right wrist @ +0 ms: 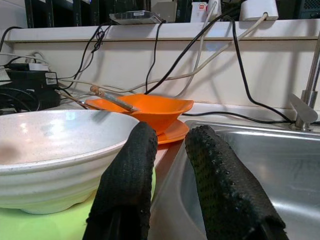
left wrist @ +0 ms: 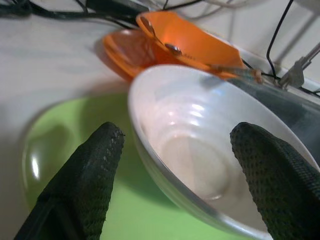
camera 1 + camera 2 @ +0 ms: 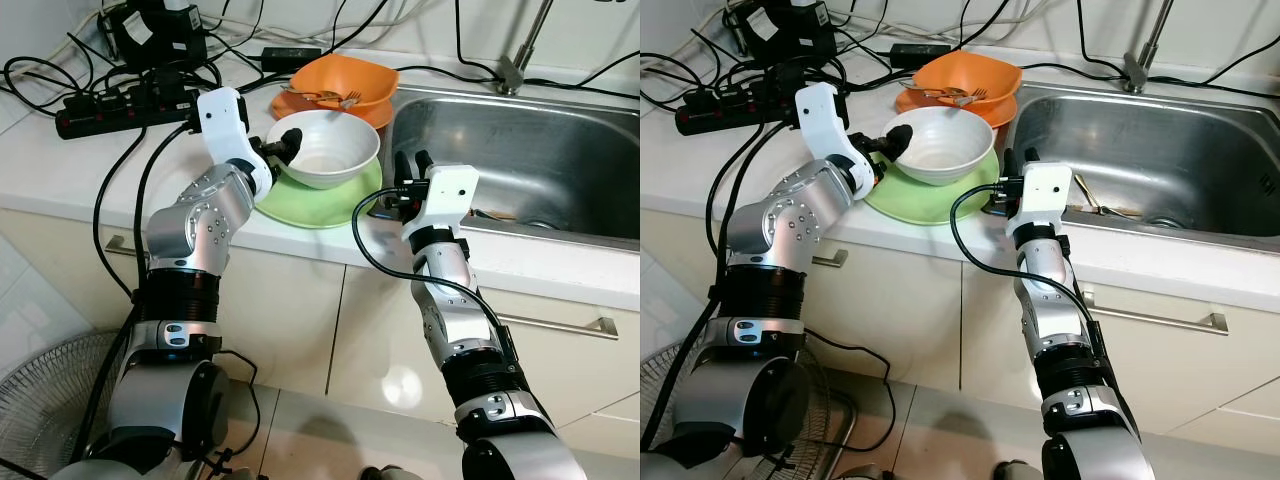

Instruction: Kitchen organization

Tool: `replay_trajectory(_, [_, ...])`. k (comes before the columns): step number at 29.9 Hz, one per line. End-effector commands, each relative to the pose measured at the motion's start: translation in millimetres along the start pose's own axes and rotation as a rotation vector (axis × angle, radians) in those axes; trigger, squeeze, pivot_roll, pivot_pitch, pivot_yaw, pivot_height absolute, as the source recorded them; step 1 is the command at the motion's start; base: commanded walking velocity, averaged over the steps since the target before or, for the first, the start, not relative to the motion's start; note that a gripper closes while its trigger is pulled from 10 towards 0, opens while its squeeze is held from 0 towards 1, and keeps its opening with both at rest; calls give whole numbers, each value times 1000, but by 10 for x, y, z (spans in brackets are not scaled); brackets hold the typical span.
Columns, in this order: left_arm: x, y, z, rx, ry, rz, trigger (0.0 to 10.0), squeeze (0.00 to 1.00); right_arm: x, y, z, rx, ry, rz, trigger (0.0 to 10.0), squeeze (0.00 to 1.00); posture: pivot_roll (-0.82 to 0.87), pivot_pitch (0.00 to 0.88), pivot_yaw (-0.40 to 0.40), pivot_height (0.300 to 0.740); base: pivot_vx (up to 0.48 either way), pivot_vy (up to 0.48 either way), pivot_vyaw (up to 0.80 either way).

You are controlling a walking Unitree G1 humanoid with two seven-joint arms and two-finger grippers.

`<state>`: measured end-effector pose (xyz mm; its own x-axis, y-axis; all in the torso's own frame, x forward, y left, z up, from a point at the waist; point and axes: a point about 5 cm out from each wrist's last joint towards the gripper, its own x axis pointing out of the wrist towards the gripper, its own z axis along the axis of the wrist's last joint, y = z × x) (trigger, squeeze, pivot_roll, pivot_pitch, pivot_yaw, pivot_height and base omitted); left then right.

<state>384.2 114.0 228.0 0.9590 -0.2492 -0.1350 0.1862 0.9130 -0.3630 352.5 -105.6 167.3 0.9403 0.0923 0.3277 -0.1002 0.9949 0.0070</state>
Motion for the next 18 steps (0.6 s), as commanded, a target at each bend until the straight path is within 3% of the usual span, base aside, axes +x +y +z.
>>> replay_trajectory(1, [18, -49, 7, 1, 19, -8, 10000, 0, -1, -20, 36, -3, -12, 3, 10000, 0, 20, 43, 23, 732, 0, 0, 0])
replay_trajectory(16, [-15, -184, -440, -100, 186, -7, 10000, 0, -17, -23, 23, -3, -3, -1, 10000, 0, 17, 50, 27, 732, 0, 0, 0])
replay_trajectory(17, [-26, -201, -479, -111, 197, -10, 6902, 0, -16, -26, 21, -4, -1, -1, 10000, 0, 17, 50, 27, 732, 0, 0, 0])
replay_trajectory(18, [-30, -204, -491, -116, 201, -10, 1490, 0, -15, -25, 21, -4, -1, -1, 10000, 0, 16, 51, 28, 732, 0, 0, 0])
